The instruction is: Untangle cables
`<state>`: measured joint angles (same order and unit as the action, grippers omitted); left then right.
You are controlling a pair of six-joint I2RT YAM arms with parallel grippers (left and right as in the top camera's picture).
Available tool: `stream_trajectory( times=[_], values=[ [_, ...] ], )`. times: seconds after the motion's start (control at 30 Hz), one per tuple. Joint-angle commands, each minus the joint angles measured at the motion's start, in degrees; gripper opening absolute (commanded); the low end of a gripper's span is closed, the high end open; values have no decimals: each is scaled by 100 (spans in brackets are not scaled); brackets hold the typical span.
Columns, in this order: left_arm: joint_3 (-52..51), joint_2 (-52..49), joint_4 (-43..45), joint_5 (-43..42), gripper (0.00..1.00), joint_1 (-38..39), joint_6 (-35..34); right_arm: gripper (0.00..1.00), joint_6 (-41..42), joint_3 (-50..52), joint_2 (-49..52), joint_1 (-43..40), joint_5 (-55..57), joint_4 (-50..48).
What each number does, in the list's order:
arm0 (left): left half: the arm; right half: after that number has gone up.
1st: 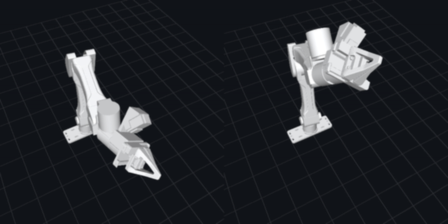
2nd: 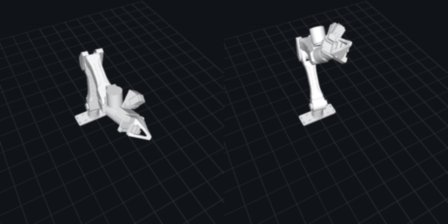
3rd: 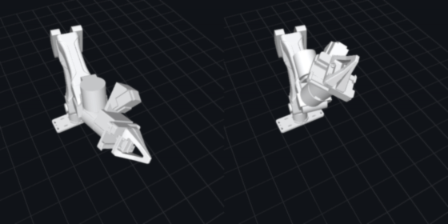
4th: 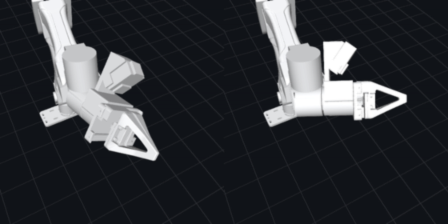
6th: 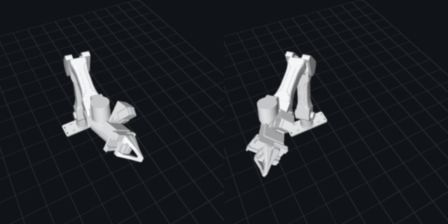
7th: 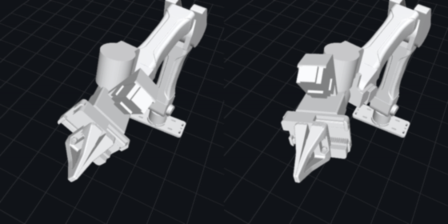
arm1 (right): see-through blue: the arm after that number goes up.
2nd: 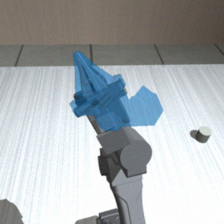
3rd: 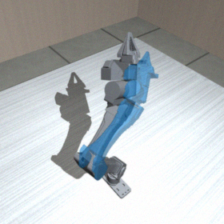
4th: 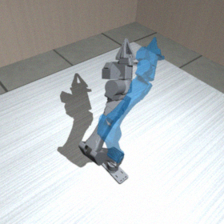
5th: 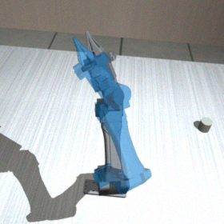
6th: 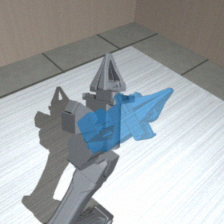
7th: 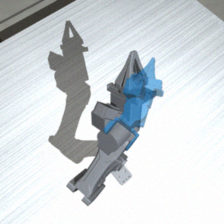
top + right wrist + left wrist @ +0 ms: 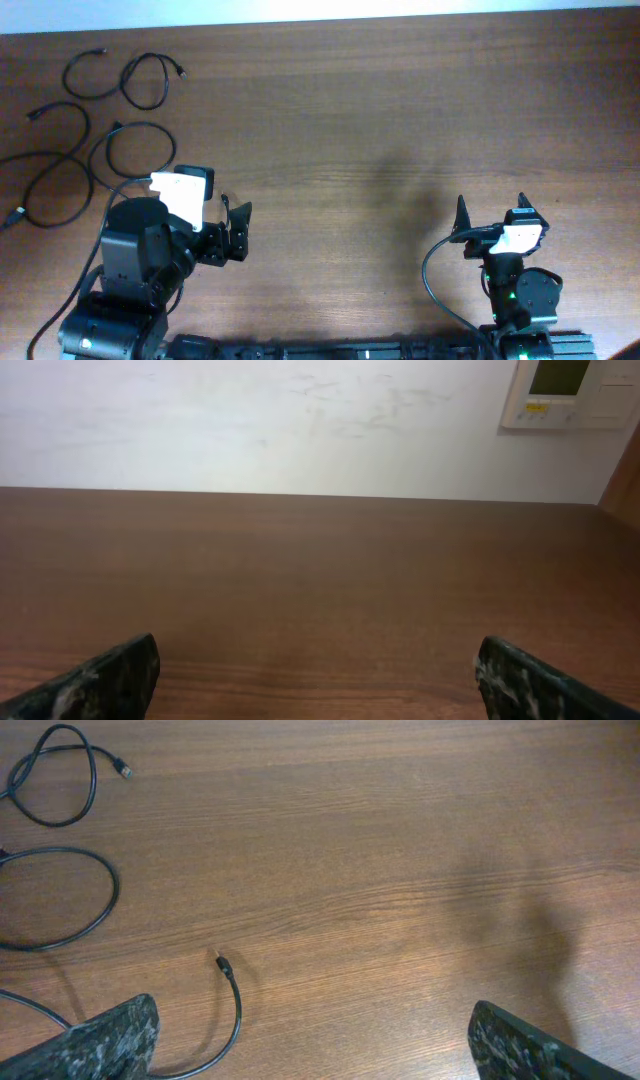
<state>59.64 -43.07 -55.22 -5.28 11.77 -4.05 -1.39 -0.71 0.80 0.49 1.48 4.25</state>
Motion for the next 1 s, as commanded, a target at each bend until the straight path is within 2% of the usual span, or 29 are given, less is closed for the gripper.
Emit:
stream_trajectory(
  times=[0.0,0.17,0.23,0.47,0.57,0.63,0.67,0.87,0.97],
  values=[
    [-26,7,-15,61,99,-20,70,98,13,39,-61,-13,-15,39],
    [-157,90,-15,66,99,-37,81,98,11,39,-61,-13,-15,39],
    [-424,299,-7,61,99,-221,385,98,11,39,-61,-13,-15,39],
    [-1733,2138,343,61,99,-1056,393,98,13,39,-61,-13,-15,39],
    [-2168,2533,662,52,99,-1145,435,98,11,39,-61,-13,-13,39],
    [-2798,2653,1790,-490,99,-1145,1174,98,13,39,-61,-13,-15,39],
    [-3067,2712,2284,-597,99,-1145,1279,98,11,39,-61,-13,-15,39],
    [-4594,3576,4542,-763,99,-1145,1276,98,11,39,-61,-13,-13,39],
    [-5123,3895,5364,-763,99,-1145,1274,99,13,39,-61,-13,-15,39]
  ],
)
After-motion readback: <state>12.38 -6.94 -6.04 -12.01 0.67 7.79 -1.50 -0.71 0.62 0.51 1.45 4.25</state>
